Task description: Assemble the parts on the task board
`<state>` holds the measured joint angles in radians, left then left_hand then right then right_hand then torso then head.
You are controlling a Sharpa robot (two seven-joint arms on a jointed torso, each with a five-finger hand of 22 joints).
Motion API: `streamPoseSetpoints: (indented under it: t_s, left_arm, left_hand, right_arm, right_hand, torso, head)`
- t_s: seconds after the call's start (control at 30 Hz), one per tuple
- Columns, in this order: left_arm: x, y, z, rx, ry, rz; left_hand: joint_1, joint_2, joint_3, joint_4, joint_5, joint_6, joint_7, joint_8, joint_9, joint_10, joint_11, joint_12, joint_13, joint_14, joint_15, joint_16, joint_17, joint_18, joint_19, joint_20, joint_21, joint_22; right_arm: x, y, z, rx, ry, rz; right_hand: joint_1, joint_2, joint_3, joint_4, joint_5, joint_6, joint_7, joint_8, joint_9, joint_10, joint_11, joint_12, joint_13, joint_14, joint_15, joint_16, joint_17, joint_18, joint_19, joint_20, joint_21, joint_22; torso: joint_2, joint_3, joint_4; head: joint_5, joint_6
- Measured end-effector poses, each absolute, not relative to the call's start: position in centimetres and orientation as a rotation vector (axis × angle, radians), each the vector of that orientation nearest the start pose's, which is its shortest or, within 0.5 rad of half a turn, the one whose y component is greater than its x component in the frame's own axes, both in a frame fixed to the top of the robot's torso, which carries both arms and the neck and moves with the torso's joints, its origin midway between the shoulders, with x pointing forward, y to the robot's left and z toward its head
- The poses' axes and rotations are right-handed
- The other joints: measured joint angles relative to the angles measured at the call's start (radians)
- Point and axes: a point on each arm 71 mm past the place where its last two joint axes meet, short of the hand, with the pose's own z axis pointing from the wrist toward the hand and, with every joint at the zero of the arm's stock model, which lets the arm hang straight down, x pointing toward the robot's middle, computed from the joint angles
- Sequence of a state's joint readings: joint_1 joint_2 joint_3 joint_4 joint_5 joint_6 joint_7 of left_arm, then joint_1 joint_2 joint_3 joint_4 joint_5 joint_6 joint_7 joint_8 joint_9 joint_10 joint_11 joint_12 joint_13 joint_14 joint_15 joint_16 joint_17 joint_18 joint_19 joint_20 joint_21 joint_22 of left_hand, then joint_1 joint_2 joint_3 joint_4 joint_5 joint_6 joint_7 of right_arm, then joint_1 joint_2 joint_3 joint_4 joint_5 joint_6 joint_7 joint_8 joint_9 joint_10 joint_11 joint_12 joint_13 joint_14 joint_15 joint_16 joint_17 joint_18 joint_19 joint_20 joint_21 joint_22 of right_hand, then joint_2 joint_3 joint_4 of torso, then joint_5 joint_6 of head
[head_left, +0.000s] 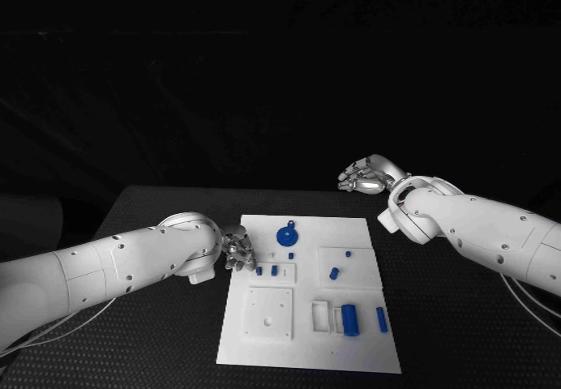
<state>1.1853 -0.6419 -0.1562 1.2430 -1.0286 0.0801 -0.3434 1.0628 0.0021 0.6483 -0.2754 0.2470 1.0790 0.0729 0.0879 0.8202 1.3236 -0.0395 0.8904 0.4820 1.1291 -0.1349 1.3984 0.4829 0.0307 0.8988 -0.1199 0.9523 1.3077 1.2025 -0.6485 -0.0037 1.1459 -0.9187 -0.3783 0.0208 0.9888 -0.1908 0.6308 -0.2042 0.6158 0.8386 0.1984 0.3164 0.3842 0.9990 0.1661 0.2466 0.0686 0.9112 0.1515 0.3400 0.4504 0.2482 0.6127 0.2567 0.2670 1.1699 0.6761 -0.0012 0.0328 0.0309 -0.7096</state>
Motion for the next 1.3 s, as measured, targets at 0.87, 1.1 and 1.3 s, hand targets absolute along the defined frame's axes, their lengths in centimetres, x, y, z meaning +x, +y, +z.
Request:
streamPoseSetpoints:
  t_s: [0.87,1.1,1.3]
  left_arm:
    - [49.9,20.7,-28.4,-0.313,2.364,-0.529]
    - [49.9,20.8,-28.3,-0.333,2.366,-0.561]
    - [49.8,20.6,-28.3,-0.325,2.365,-0.571]
  left_hand:
    - [-0.124,-0.134,-0.105,0.111,-0.195,-0.015,0.004,0.002,-0.044,0.0,0.0,-0.004,0.003,0.002,-0.006,-0.004,-0.004,0.0,0.004,-0.004,-0.012,0.0]
    - [-0.098,-0.159,-0.124,0.091,-0.195,-0.017,0.002,0.002,-0.045,-0.004,0.004,-0.004,0.005,-0.002,-0.01,-0.004,-0.004,0.0,0.004,-0.004,-0.012,0.0]
    - [-0.063,-0.151,-0.118,0.079,-0.195,-0.017,0.002,0.008,-0.045,-0.004,0.004,-0.004,0.006,-0.003,-0.01,-0.004,-0.003,0.0,0.004,-0.004,-0.012,0.0]
  right_arm:
    - [55.6,-22.3,-19.4,0.429,1.625,0.797]
    - [55.6,-22.3,-19.4,0.429,1.625,0.796]
    - [55.6,-22.3,-19.4,0.429,1.626,0.797]
  right_hand:
    - [0.0,0.0,0.0,0.0,0.0,0.0,0.0,0.0,0.0,0.0,0.0,0.0,0.0,0.0,0.0,0.0,0.0,0.0,0.0,0.0,0.0,0.001]
    - [0.0,0.0,0.0,0.0,0.0,0.0,0.0,0.0,0.0,0.0,0.0,0.0,0.0,0.0,0.0,0.0,0.0,0.0,0.0,0.0,-0.001,0.001]
    - [0.0,0.0,0.0,0.0,0.0,0.0,0.0,0.0,0.0,0.0,0.0,0.0,0.0,0.0,0.0,0.0,0.0,0.0,0.0,0.0,-0.004,0.001]
  torso:
    - [0.0,0.0003,-0.0001]
    - [0.0,0.0003,-0.0001]
    - [0.0,0.0003,0.0]
  head:
    - [-0.003,0.003]
    - [-0.003,0.003]
    - [-0.003,0.002]
